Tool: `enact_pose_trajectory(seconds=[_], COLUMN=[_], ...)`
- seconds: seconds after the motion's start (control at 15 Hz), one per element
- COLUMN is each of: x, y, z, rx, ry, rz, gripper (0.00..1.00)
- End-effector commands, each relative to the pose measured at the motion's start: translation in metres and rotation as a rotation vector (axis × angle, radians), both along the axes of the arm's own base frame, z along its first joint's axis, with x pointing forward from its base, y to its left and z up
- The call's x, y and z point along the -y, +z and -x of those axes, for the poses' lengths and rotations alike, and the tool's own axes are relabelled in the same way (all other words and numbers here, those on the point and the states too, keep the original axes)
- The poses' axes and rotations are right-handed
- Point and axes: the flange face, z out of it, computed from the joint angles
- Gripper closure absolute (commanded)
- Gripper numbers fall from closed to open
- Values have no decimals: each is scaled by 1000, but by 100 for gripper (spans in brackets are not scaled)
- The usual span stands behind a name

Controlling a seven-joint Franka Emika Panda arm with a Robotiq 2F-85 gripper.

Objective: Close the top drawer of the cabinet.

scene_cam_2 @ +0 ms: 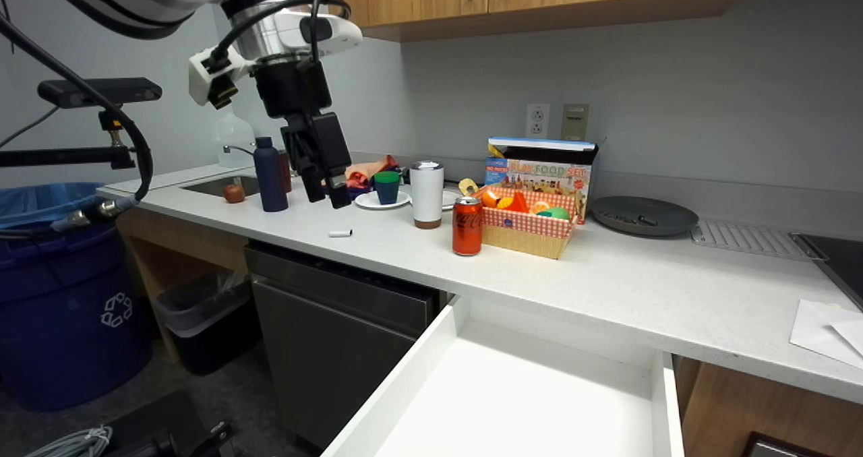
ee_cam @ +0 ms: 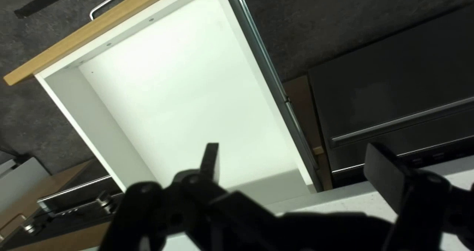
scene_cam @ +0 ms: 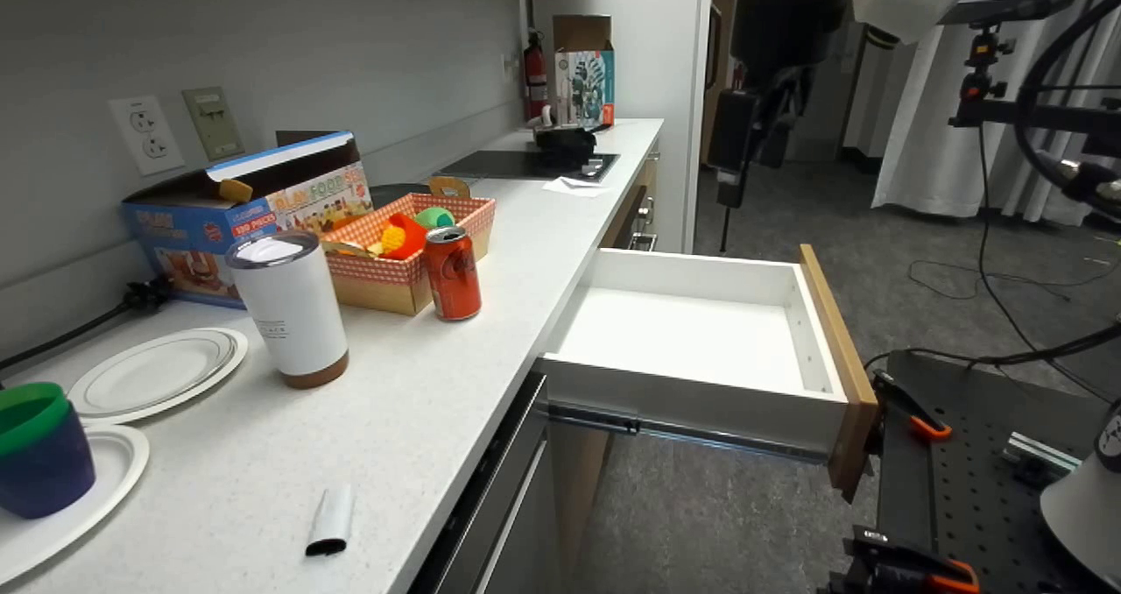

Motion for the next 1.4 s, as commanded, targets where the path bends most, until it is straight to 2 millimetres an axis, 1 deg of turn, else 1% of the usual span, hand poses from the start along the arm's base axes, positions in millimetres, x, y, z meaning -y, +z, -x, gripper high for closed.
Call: enact_pose_trajectory(seconds=[0.0, 0.4, 0.6, 1.0, 1.13, 1.33], x=[0, 0, 4, 9, 7, 7], y=[2, 3, 3, 5, 0, 0], z=[-1, -2, 1, 0, -3, -3], rx=[16, 36, 26, 93, 74, 74], ry=[-15, -34, -91, -209, -182, -193], rz=[11, 21, 67, 141, 108, 107], gripper=[0, 0, 0, 0, 0, 0])
